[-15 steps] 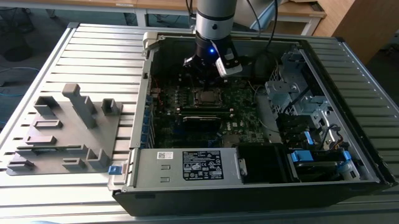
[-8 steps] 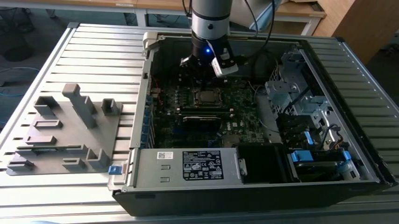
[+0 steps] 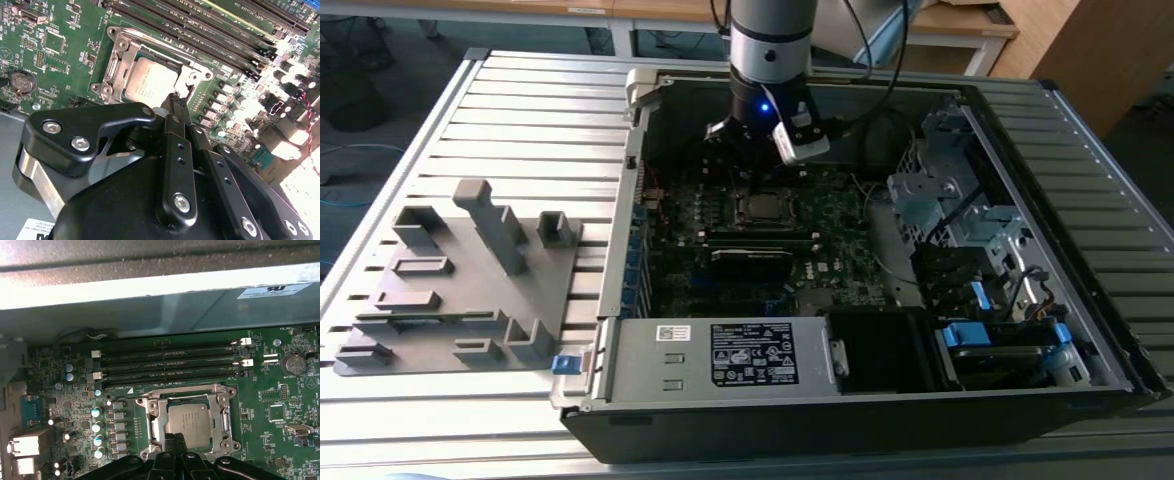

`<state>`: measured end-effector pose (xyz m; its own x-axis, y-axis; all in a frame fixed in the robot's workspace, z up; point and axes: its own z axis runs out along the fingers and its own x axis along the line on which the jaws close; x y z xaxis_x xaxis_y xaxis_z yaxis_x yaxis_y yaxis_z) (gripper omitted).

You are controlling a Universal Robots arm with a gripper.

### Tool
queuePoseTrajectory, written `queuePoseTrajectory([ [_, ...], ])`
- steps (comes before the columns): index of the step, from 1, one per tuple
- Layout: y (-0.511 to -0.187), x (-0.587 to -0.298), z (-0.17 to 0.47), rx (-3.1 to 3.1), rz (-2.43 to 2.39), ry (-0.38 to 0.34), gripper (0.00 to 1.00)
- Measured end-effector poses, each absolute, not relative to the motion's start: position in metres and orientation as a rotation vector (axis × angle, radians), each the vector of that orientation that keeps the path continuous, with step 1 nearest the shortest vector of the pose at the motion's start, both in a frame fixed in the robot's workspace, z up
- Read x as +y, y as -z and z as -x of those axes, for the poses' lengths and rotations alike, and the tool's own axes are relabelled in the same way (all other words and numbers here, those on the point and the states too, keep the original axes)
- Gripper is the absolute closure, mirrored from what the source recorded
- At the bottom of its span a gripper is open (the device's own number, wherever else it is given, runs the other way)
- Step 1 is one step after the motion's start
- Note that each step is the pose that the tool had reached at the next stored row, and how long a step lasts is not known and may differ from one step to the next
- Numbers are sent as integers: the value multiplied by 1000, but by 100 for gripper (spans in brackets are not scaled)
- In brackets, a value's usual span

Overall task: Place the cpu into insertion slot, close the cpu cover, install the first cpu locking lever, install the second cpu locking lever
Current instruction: 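Install the first cpu locking lever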

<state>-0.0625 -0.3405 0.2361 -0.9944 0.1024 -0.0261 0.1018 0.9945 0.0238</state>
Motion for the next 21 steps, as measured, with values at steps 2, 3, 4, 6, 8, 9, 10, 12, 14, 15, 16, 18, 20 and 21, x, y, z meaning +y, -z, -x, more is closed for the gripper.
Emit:
queuePoseTrajectory([
  [2, -236, -340, 62, 3110, -159, -35, 89],
  [3, -236, -340, 63, 3110, -159, -35, 89],
  [4, -236, -341, 65, 3110, -160, -35, 89],
  [6, -236, -340, 69, 3109, -159, -35, 89],
  [8, -236, -340, 75, 3108, -159, -35, 89],
  [9, -236, -340, 77, 3107, -159, -35, 89],
  [10, -236, -340, 79, 3107, -159, -35, 89],
  [12, -236, -340, 81, 3106, -159, -35, 89],
  [14, -236, -340, 83, 3106, -159, -35, 89],
  [15, -236, -340, 84, 3106, -159, -36, 89],
  [16, -236, -340, 84, 3105, -159, -38, 89],
  [18, -238, -340, 84, 3105, -159, -43, 89],
  [20, -240, -340, 84, 3105, -159, -44, 89],
  [21, -241, -340, 84, 3105, -159, -44, 89],
])
